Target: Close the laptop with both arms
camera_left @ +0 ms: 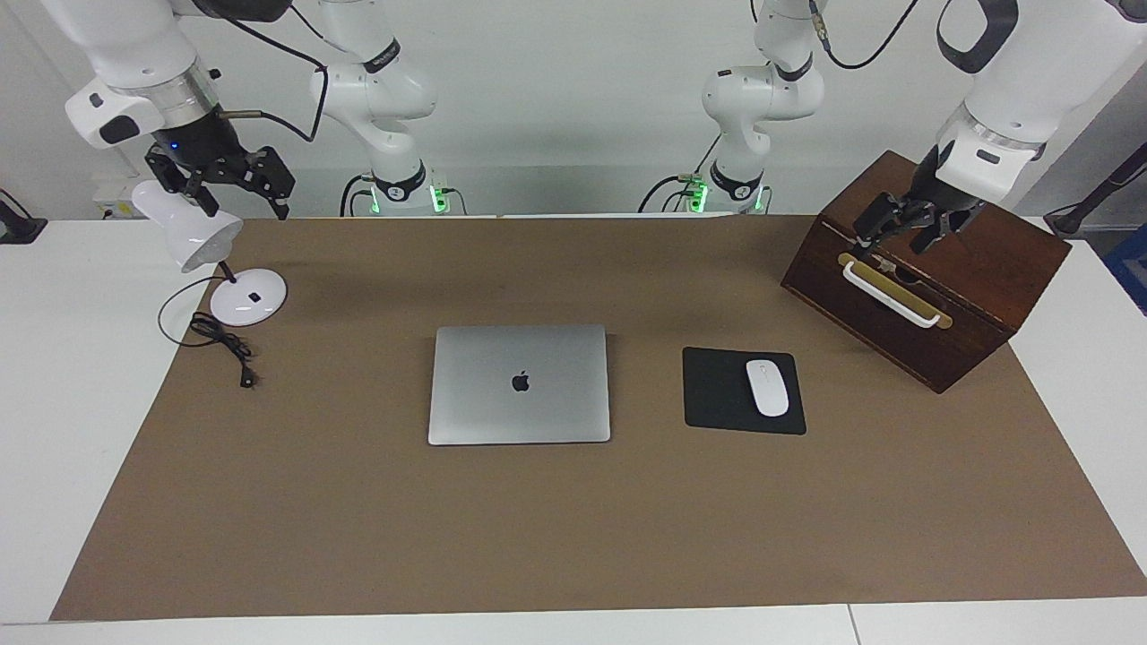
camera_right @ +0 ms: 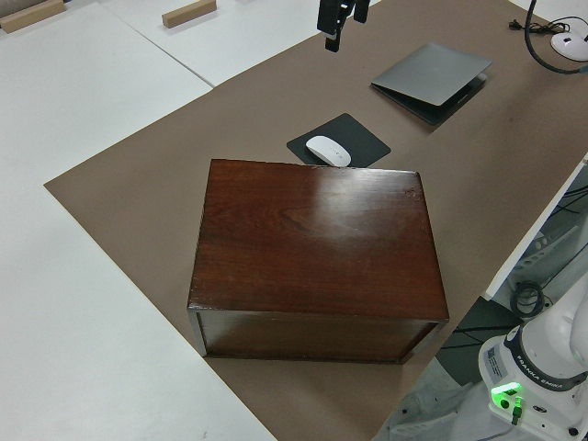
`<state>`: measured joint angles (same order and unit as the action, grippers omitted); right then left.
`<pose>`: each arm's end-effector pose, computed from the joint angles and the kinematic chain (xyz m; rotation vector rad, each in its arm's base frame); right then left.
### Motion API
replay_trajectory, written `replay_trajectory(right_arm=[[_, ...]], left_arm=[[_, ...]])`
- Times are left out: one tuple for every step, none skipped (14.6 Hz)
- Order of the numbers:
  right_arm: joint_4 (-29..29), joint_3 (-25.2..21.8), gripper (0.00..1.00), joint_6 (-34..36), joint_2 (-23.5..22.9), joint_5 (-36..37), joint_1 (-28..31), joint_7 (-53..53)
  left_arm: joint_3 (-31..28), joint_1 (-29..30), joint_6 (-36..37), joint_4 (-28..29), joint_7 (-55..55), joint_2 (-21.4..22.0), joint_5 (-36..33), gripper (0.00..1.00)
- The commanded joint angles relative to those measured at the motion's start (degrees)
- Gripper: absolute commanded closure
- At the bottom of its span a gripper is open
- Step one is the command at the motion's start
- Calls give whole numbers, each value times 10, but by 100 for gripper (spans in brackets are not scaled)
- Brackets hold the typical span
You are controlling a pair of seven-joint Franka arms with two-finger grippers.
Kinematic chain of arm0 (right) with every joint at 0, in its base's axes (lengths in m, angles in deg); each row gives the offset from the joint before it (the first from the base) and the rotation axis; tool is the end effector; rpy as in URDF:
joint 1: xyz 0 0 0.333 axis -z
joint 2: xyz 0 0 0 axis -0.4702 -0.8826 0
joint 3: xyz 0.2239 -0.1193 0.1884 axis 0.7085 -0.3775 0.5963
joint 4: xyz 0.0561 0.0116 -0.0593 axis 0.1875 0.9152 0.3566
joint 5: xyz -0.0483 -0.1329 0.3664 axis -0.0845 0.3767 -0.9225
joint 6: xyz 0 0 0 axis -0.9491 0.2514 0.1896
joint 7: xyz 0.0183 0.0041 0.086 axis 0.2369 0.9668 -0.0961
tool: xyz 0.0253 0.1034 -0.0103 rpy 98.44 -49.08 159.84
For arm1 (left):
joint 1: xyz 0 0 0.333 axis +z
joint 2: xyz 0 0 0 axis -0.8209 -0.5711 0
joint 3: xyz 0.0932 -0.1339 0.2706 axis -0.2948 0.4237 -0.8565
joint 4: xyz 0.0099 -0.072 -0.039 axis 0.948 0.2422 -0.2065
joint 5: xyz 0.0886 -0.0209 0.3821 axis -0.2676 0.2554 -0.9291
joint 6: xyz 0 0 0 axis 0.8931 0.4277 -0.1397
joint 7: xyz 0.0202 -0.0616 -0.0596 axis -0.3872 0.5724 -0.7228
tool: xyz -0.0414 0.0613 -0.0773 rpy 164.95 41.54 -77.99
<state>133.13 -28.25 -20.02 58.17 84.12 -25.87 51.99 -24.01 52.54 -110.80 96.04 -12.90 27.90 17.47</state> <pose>0.5166 -0.0395 0.6453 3.1253 -0.1231 -0.0759 0.5677 -0.0328 0.6284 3.0394 0.1554 -0.0312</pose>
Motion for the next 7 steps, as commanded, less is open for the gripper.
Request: replay_trajectory(right_arm=[[24,6,0,-17,18,1,9,-15],[24,6,0,-17,18,1,9,-15],[24,6,0,-16,18,1,9,-15],[24,6,0,-16,18,1,9,-15],[24,6,0,-16,18,1,9,-15],[24,6,0,-16,18,1,9,-15],[24,6,0,-16,18,1,8,-15]], left_arm=[[-3,-3,-7,-3,2,-2,-7,0],[-3,-4,-8,-4,2,-2,-7,0],[-3,-4,-8,-3,2,-2,-7,0],[-3,-4,-8,-2,2,-2,-7,0],[-3,-4,-10,0,2,-2,-9,0],[-4,-4,-12,4,2,0,-11,0],[-3,-4,-10,4,5,0,-31,0]])
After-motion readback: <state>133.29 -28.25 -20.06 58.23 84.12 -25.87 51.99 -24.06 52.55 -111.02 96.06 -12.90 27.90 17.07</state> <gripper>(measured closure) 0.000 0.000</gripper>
